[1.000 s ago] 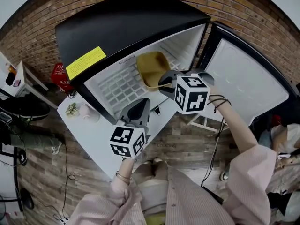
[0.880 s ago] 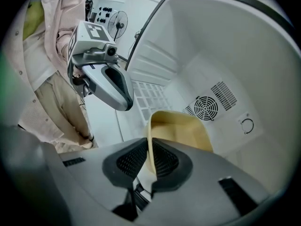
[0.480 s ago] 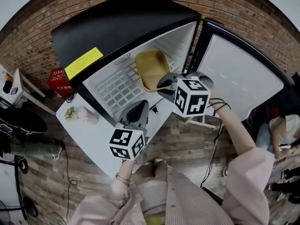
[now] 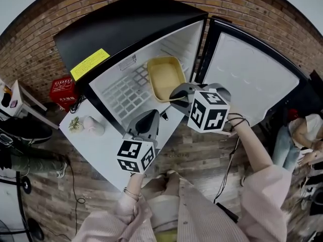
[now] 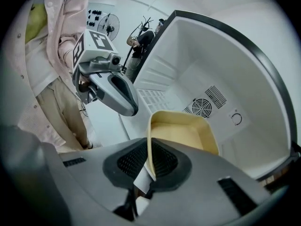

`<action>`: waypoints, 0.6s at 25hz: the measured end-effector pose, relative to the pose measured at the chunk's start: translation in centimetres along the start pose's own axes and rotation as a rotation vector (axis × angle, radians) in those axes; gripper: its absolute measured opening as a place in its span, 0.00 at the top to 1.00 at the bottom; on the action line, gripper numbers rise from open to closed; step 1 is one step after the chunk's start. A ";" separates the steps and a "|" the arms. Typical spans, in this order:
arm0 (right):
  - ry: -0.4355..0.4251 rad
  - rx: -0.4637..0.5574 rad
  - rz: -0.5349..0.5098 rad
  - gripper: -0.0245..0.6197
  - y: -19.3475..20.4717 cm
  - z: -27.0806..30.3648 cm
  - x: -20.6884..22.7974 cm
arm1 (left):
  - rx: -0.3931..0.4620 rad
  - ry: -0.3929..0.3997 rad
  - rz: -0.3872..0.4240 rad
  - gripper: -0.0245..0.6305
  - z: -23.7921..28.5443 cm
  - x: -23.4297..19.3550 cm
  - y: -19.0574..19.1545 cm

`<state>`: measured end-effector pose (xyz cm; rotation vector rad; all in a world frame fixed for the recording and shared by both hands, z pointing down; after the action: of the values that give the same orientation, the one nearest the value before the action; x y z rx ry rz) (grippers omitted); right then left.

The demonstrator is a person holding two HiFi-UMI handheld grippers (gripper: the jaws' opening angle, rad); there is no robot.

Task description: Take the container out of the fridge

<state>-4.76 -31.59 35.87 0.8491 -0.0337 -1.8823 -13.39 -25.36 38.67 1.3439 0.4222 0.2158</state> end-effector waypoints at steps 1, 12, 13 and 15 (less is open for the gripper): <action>0.004 0.001 0.005 0.92 0.0 -0.2 -0.2 | -0.001 0.003 0.002 0.97 -0.1 0.1 0.0; 0.064 0.048 0.091 0.93 1.4 -2.7 -2.9 | -0.009 -0.016 0.006 0.97 -0.6 0.9 0.7; 0.067 0.052 0.097 0.93 1.6 -2.9 -3.1 | -0.011 -0.020 0.004 0.97 -0.6 1.0 0.7; 0.066 0.060 0.108 0.93 2.0 -3.3 -3.6 | -0.013 -0.030 -0.001 0.97 -0.5 1.2 0.7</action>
<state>-0.45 -28.44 36.08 0.9319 -0.0937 -1.7592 -12.48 -24.28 39.07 1.3321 0.3956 0.1967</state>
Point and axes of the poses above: the fingertips, and each gripper's own axes: z forward along the fingers, x to its right, y out of its underside, the point moved 5 cm from there along -z, backward along the fingers, and after that the axes turned 4 degrees about -x, right-handed, at the moved point
